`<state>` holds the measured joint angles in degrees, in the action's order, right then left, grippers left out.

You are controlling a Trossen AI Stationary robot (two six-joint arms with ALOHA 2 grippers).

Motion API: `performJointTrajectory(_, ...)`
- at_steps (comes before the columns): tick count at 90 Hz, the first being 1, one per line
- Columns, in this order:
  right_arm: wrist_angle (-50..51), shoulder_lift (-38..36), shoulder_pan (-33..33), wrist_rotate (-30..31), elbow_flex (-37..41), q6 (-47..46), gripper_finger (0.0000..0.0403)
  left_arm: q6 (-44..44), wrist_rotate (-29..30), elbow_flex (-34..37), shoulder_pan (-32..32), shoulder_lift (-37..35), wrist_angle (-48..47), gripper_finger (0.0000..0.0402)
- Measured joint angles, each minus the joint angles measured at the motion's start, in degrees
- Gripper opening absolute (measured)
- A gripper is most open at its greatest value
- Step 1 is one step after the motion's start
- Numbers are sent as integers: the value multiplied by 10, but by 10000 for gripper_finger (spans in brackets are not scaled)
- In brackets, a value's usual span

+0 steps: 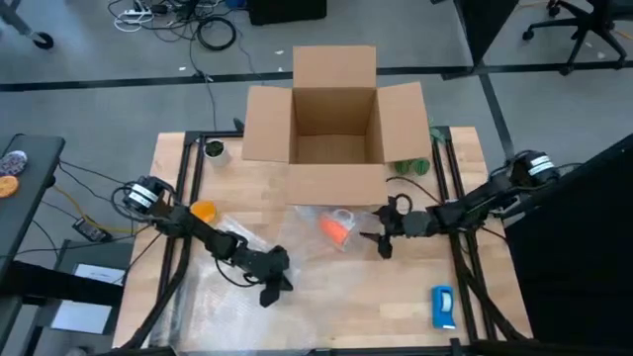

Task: Wrap mug
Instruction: Wrap the orange mug with the bubble wrap

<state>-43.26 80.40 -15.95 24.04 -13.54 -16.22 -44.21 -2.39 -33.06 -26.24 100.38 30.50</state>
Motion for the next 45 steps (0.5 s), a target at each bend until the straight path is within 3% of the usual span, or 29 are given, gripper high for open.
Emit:
performJointTrajectory(26,-59,212,-5,57,-129,95,227,0,-1,0,6,0,0,0)
performJointTrajectory(45,-57,267,-32,195,-209,201,142,-11,-11,0,7,-1,1,0)
